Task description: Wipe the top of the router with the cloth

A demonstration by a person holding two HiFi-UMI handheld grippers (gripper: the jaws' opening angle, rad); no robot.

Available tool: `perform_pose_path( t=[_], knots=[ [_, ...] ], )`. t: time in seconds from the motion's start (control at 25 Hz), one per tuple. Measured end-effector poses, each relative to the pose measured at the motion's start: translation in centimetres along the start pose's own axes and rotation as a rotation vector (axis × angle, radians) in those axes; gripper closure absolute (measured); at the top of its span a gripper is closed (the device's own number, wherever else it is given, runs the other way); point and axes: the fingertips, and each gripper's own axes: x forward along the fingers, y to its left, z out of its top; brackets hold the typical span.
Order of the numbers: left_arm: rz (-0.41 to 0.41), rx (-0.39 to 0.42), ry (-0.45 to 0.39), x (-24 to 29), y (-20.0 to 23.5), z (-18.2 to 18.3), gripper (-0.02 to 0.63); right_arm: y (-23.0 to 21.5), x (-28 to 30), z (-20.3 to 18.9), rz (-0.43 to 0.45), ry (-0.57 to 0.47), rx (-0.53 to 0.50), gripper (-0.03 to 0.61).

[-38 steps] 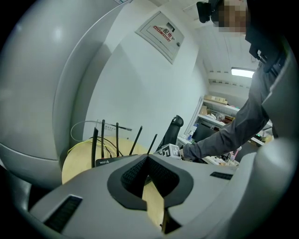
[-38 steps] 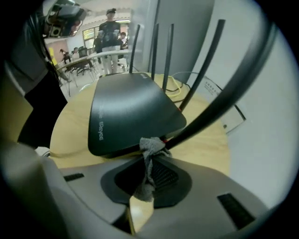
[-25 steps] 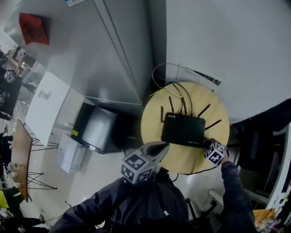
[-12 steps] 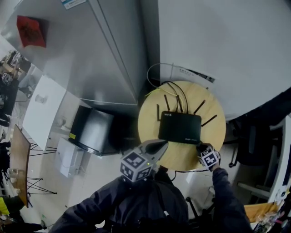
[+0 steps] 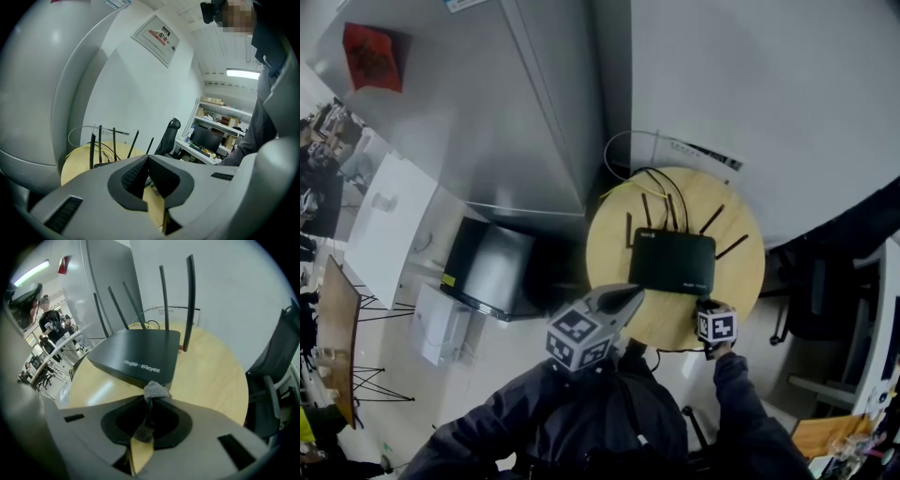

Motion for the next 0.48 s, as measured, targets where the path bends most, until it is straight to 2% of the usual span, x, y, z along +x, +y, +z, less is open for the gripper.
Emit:
perform_pose_path(
  t=[0.48],
  knots=[
    [0.042, -0.015, -0.032, -3.4, 1.7, -0.2, 0.614, 10.9, 2.1, 3.8, 0.077, -0.002, -0.058, 0.508]
  ],
)
